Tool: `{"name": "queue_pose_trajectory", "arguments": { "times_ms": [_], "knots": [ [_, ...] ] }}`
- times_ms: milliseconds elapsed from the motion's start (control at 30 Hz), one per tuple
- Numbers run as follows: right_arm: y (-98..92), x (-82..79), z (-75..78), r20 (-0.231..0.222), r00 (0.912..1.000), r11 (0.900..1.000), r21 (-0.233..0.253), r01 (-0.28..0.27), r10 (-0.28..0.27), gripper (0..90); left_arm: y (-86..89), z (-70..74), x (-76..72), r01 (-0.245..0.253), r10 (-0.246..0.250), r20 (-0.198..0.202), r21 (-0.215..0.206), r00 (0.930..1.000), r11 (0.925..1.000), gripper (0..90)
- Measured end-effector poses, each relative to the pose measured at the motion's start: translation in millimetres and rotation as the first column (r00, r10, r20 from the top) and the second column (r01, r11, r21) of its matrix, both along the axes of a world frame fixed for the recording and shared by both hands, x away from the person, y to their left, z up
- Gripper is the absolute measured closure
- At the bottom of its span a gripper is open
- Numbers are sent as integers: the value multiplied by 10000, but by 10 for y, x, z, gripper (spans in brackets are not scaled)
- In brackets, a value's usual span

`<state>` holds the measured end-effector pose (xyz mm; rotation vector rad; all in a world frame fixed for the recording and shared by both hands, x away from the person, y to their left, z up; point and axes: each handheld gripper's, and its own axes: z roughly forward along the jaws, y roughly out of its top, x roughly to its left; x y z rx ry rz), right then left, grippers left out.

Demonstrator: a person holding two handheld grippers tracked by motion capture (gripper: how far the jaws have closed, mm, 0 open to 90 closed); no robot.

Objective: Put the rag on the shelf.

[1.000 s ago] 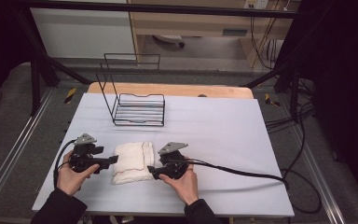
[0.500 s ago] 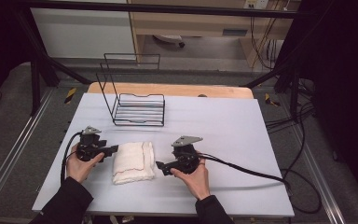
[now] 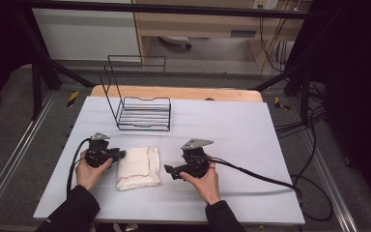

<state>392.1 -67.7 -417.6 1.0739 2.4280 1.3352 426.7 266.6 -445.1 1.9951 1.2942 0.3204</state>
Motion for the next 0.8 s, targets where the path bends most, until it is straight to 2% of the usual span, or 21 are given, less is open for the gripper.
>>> {"name": "queue_pose_trajectory", "arguments": {
  "times_ms": [167,267,400,467,567,800],
  "knots": [
    [24,40,-36,-7,10000,9999,147,-37,37,70,-48,-2,-20,185,-186,91,92,9998,9998,745],
    [44,82,-55,-101,9999,9995,306,80,-77,69,-59,-4,-22,221,-223,110,160,9997,9996,765],
    [95,158,-77,-125,9997,9994,281,223,-219,61,-53,-13,-17,318,-318,70,52,9995,9995,783],
    [123,202,-89,-186,9992,9981,511,351,-342,58,-51,-15,-15,353,-353,62,30,9994,9994,788],
    [194,278,-88,-141,9989,9985,307,454,-450,44,-54,-17,-15,405,-406,124,95,9991,9991,791],
    [415,453,-93,-298,9989,9992,183,357,-352,33,-64,-17,-18,476,-480,207,208,9986,9987,792]
  ]
}}
